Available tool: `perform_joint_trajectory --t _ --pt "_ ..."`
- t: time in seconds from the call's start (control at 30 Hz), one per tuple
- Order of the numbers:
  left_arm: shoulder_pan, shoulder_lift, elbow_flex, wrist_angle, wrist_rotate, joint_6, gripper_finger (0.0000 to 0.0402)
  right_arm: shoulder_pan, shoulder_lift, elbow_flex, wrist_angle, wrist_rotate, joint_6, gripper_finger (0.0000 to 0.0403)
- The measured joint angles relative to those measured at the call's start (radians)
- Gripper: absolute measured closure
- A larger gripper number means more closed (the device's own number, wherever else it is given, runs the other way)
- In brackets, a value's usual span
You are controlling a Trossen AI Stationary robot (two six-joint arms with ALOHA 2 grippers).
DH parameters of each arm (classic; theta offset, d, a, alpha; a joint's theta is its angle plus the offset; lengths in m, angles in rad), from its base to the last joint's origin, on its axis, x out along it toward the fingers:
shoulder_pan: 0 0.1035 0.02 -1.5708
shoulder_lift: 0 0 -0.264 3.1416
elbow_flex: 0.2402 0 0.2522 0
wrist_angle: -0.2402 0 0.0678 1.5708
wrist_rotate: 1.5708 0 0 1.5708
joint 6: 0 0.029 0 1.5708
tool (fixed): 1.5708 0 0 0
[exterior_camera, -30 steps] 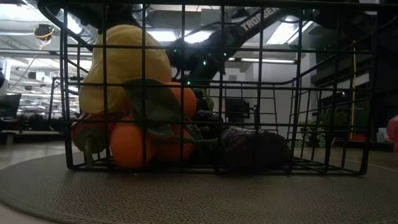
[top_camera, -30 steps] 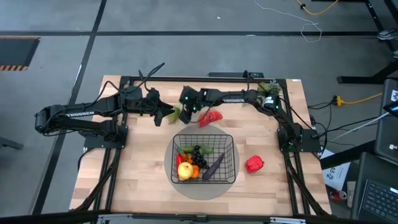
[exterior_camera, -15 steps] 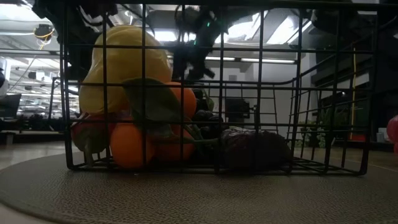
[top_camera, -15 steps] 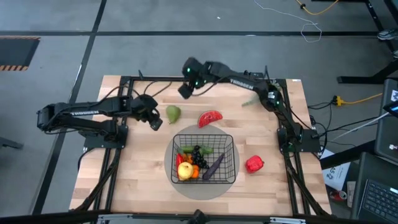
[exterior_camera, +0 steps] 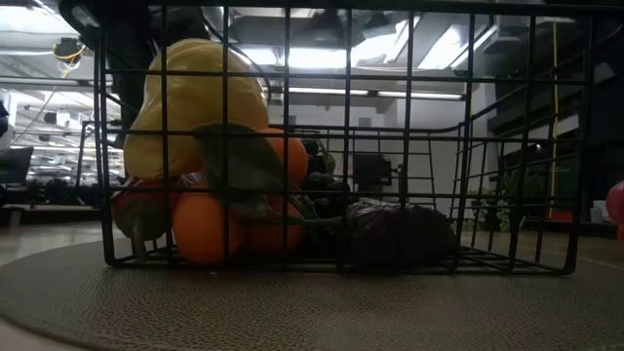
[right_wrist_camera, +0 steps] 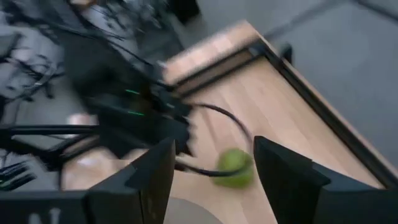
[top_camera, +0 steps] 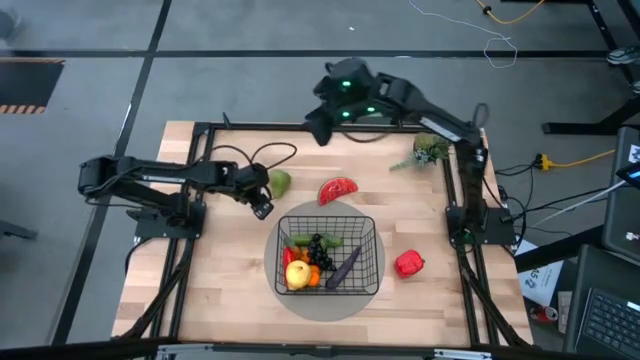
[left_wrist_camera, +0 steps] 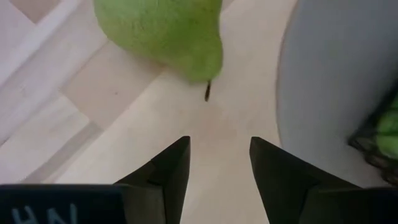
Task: Build produce basket
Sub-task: Put the green pear into black wire basket
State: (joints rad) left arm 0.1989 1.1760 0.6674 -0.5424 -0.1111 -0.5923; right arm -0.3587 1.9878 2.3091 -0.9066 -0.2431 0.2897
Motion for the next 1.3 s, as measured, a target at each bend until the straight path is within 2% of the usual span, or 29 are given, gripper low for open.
perform_joint_trajectory --t 0.1,0.33,0.5,0.77,1.0,1.13,1.3 --pt "0.0 0.057 0.0 0.061 -0.02 0.001 0.0239 0.036 -0.079 0.0 0.007 0.011 -0.029 0.0183" --pt "0.001 0.185 0.0 0.143 -0.005 0.0 0.0238 0.159 -0.237 0.0 0.005 0.173 -0.059 0.0183" --pt "0.001 0.257 0.0 0.162 -0.079 0.0 0.0237 0.271 -0.314 0.0 0.016 0.252 -0.063 0.0183" --pt "0.001 0.311 0.0 0.257 -0.073 0.002 0.0237 0.409 -0.372 0.0 0.046 0.313 -0.09 0.0183" --pt "0.01 0.333 0.0 0.272 -0.071 0.026 0.024 0.457 -0.387 0.0 0.047 0.431 -0.11 0.0183" --pt "0.023 0.341 0.001 0.271 -0.072 0.027 0.0263 0.458 -0.387 0.0 0.046 0.434 -0.112 0.0183" --pt "0.043 0.341 0.001 0.272 -0.07 0.028 0.0314 0.458 -0.387 -0.001 0.043 0.434 -0.115 0.0183"
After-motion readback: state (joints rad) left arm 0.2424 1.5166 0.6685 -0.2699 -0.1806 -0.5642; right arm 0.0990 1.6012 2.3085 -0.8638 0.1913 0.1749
